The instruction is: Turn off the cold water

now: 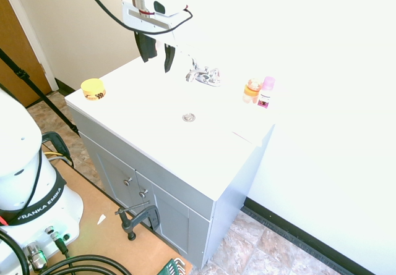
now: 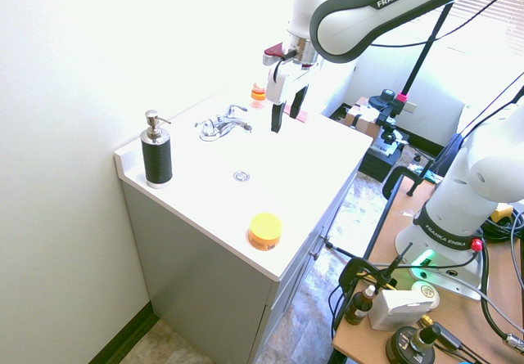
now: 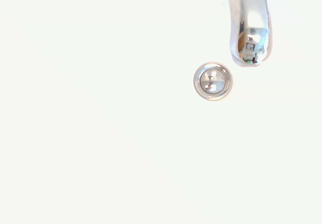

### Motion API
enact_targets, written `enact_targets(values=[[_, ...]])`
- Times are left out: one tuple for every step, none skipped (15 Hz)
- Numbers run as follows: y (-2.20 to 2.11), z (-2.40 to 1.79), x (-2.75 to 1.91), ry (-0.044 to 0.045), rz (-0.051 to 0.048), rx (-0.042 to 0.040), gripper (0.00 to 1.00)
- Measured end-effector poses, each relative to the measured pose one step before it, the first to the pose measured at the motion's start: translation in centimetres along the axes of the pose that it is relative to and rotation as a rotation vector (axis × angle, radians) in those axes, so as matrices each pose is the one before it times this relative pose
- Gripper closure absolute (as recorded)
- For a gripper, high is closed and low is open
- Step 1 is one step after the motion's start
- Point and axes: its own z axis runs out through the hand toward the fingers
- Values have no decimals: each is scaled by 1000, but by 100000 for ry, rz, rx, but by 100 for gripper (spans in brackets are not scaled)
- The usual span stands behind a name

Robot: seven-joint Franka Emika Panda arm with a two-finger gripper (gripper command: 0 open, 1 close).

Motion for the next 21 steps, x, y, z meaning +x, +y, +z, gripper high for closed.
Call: enact_targets(values=[[-1,18,0,-54,32,-9,0],[20,18,26,-51,313,-5,0],[113,-40,218,704,790,48,0],[165,-142,454,1862,1403,101,0],[112,-273,663,2742,1781,30,0],[-126,-436,951,3334,1757,107,0],[-426,-342,1044,3165,1655,-224,0],[-607,-96,1042,2219,1206,-804,0],[-881,106,1109,1698,871,-772,0],[-1003,464,985,958,607,-963,0],[-998,623,863,431,602,-864,0],[-940,750,831,87,55,-939,0],[-820,651,938,-32,127,-618,0],[-773,709,899,-98,265,-457,0],[-708,859,843,-360,478,-614,0],[-715,844,766,-411,400,-445,0],[-703,782,636,-284,265,-417,0],[-622,701,556,-155,206,-393,0],[-659,753,380,-200,-75,-523,0],[-406,747,263,-245,-16,-778,0],[-246,779,125,-373,-63,-968,0]])
